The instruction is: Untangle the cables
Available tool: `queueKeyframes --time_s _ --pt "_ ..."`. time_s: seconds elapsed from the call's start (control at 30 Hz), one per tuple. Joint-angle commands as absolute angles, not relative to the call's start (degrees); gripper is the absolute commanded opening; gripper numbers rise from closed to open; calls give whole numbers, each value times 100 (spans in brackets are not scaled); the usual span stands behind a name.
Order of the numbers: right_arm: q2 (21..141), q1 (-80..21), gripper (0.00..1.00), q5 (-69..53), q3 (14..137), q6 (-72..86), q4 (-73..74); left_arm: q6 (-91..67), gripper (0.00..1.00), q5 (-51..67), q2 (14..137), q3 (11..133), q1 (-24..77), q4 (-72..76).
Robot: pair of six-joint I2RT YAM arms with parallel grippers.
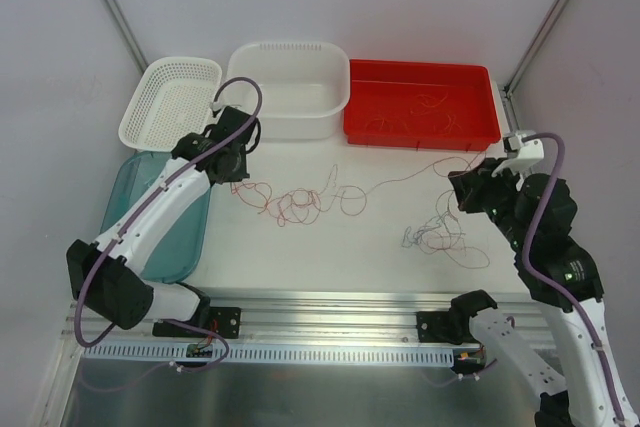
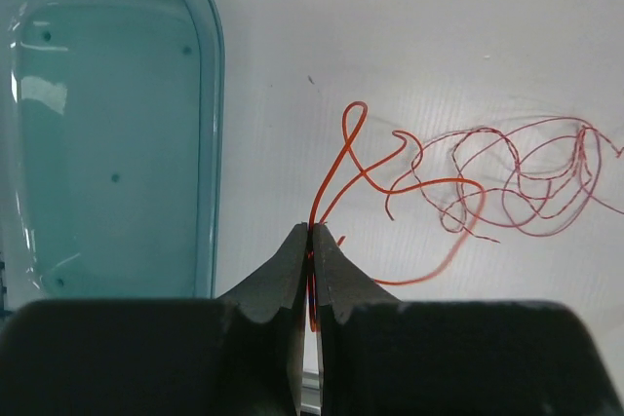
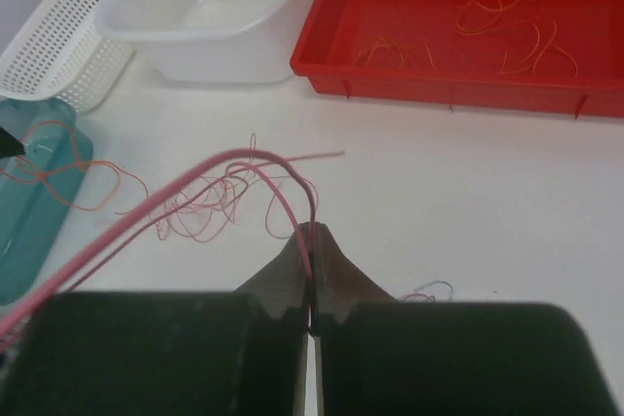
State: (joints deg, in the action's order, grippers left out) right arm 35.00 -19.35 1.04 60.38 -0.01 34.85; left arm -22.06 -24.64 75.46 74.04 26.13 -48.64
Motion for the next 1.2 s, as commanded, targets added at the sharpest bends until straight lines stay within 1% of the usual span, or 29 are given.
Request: queueKeyframes --time_s 0.0,0.17,0.33,0.47,0.5,0.53,0.57,0.63,0.67,0.7,0.77,0.8,0.9,0.97,1.17 --pt "3638 -1881 1 -219 6625 70 3691 -2399 3 -2724 7830 7207 2523 -4825" --pt "3595 -1881 1 -325 6899 27 3560 -2487 1 -2742 8103 7023 2452 -4799" --pt "4120 -1881 1 -1061 7093 -176 3656 -2496 0 -2155 8236 7049 2452 -4702" --pt "4385 -1890 1 -1423 6461 -26 3279 -2190 0 -1653 7937 7215 2470 -4597" --pt "4455 -1890 1 -1493 6129 -26 3070 -2136 0 -1548 7789 7259 2478 -4597" --pt "4543 -1890 2 -1651 5987 209 2980 -2084 0 -1355 7709 7355 2513 -4597" --pt "4761 -1907 4 -1739 5829 246 2797 -1996 0 -1232 7621 7409 2548 -4597" --pt "5052 -1968 24 -1793 5555 264 2734 -1864 0 -934 7375 7506 2636 -4605" --pt "5167 -2012 36 -1749 5502 255 2716 -1837 0 -853 7287 7532 2672 -4605" --pt "5403 -2169 53 -1662 5467 229 2698 -1820 0 -766 7156 7532 2698 -4597" --pt "5606 -2407 64 -1293 5502 150 2646 -1810 0 -485 7032 7489 2725 -4588" --pt "5842 -2704 72 -1196 5563 132 2567 -1837 0 -405 6936 7410 2742 -4588" --pt "6431 -3319 78 -907 5905 202 2322 -2003 0 -264 6716 7164 2812 -4570" --pt "6748 -3724 78 -730 6134 420 2006 -2109 0 -211 6610 7032 2812 -4535" --pt "8137 -4332 76 -379 6555 932 1152 -2294 0 -62 6188 6733 2830 -4439"
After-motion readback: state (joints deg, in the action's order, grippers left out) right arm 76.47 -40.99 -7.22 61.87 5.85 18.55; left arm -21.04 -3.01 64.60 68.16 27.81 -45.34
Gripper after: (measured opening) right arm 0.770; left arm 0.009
